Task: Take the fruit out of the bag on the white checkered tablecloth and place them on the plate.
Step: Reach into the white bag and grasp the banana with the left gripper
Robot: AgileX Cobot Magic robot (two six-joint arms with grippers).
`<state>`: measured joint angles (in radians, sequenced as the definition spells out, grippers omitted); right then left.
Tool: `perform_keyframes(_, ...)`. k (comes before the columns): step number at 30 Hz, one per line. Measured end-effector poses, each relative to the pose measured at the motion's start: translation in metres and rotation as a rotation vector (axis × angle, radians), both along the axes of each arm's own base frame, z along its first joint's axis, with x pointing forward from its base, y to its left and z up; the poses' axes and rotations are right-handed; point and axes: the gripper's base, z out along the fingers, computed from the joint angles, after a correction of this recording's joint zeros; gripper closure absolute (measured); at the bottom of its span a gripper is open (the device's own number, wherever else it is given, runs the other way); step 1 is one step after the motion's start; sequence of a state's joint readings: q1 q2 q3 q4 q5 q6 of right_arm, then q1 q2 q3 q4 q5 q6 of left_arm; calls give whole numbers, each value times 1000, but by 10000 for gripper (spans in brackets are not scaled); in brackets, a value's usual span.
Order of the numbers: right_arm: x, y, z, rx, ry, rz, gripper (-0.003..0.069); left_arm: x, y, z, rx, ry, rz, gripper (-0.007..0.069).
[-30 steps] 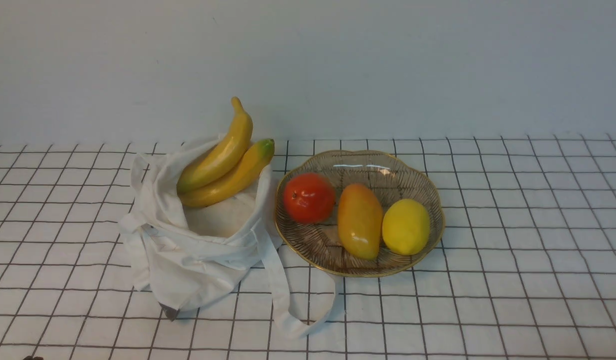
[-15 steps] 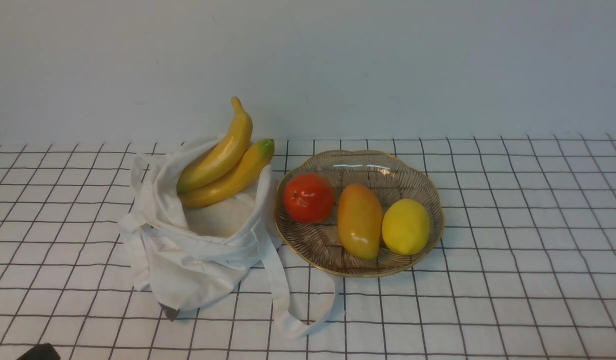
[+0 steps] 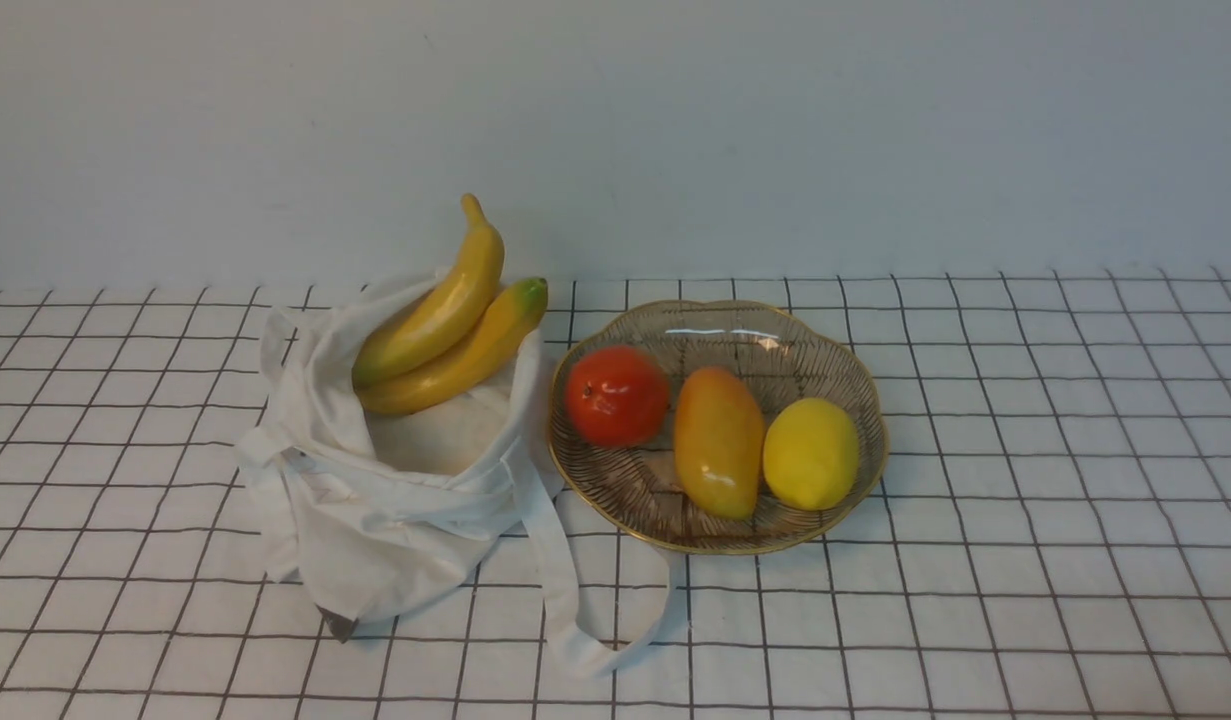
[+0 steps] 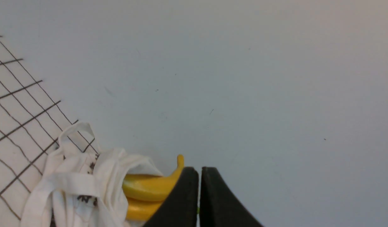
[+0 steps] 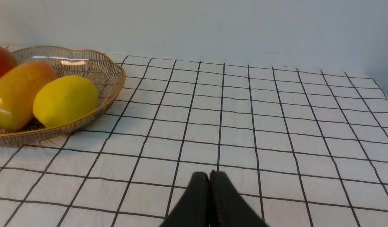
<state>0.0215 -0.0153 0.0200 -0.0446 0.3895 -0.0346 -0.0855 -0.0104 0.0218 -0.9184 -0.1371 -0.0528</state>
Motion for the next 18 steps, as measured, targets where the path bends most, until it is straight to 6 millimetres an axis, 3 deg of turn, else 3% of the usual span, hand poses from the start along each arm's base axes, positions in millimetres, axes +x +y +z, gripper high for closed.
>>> perform_keyframes(5,0,0,0,0,0,0,673,-3,-2,15,139,-34,-2,632)
perform_keyframes(9,0,0,0,0,0,0,673,-7,-10,47,331,-51,-59,632)
perform_keyframes(10,0,0,0,0,0,0,673,-6,-10,47,331,-44,-60,632)
perform_keyframes(11,0,0,0,0,0,0,673,-4,-15,60,430,-21,-100,632)
perform_keyframes(13,0,0,0,0,0,0,673,8,-25,79,565,65,-205,632)
perform_keyframes(16,0,0,0,0,0,0,673,44,-42,100,721,285,-449,632)
perform_keyframes(17,0,0,0,0,0,0,673,46,-44,100,730,311,-483,632)
perform_keyframes(18,0,0,0,0,0,0,673,62,-48,103,772,408,-573,632)
